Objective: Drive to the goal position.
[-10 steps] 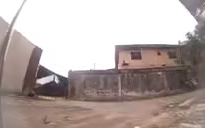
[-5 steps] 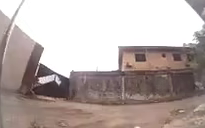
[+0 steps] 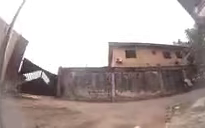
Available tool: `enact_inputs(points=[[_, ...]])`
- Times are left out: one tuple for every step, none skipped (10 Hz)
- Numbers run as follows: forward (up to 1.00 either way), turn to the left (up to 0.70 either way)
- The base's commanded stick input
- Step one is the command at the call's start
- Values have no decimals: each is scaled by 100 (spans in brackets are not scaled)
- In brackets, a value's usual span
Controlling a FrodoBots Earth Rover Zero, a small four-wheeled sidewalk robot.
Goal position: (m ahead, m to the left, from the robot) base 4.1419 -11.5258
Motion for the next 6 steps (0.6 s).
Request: enact_inputs(points=[[84,-34],[84,-34],[84,-34],[84,-34],[84,-34],[84,-34]])
